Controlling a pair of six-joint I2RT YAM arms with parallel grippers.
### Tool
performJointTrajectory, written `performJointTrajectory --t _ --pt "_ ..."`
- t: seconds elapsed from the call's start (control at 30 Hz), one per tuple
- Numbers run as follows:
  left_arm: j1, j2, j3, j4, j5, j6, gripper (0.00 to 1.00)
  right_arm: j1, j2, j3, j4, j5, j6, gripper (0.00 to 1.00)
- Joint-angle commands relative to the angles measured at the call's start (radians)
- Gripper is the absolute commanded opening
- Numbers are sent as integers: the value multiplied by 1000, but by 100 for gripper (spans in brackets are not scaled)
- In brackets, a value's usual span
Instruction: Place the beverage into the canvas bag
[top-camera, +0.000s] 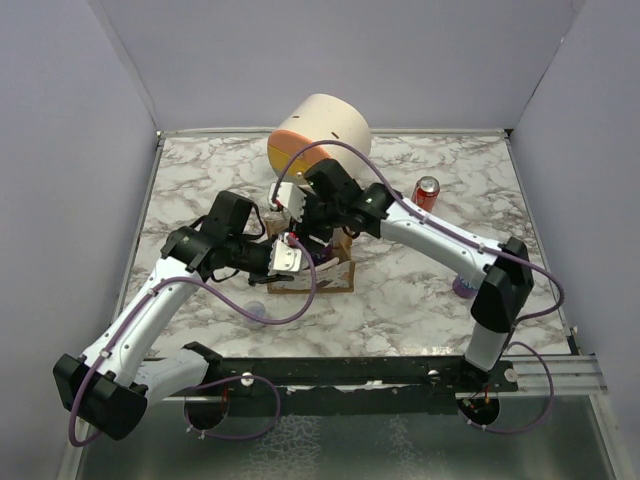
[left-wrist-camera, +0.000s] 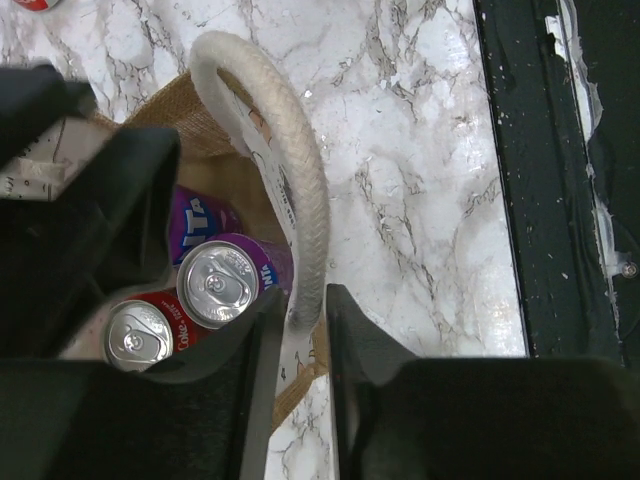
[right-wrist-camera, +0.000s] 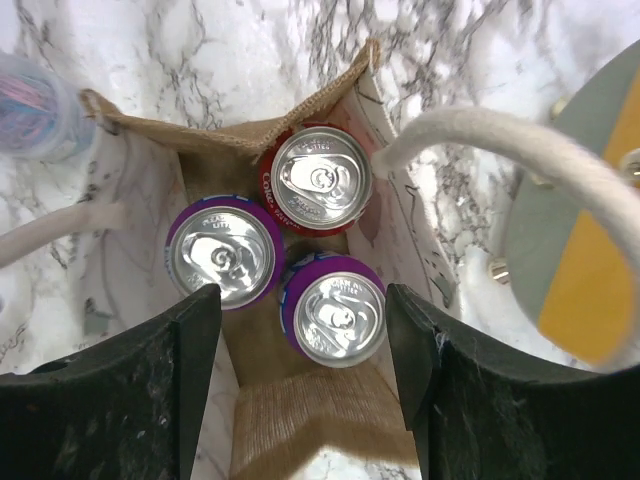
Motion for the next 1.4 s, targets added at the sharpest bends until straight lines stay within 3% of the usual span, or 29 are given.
performJointTrajectory --t 0.0,0.2,0.4,0.73,0.93,1.37 --pt "-1 -13 4 8 37 -9 31 -17 -138 -35 38 -39 -28 67" --pt "1 -25 34 3 29 -56 44 -98 -280 -94 30 -93 -34 69" --pt "7 -50 54 -7 -24 -98 56 -367 -457 -259 81 -161 13 74" --pt "20 -32 96 49 -89 -224 76 -642 -734 -484 -149 0 -15 84" --pt "33 -22 92 69 -86 -231 78 -707 -840 -672 -179 166 -17 100" --pt "39 -26 73 86 -64 -244 79 -893 -806 -829 -182 130 -84 100"
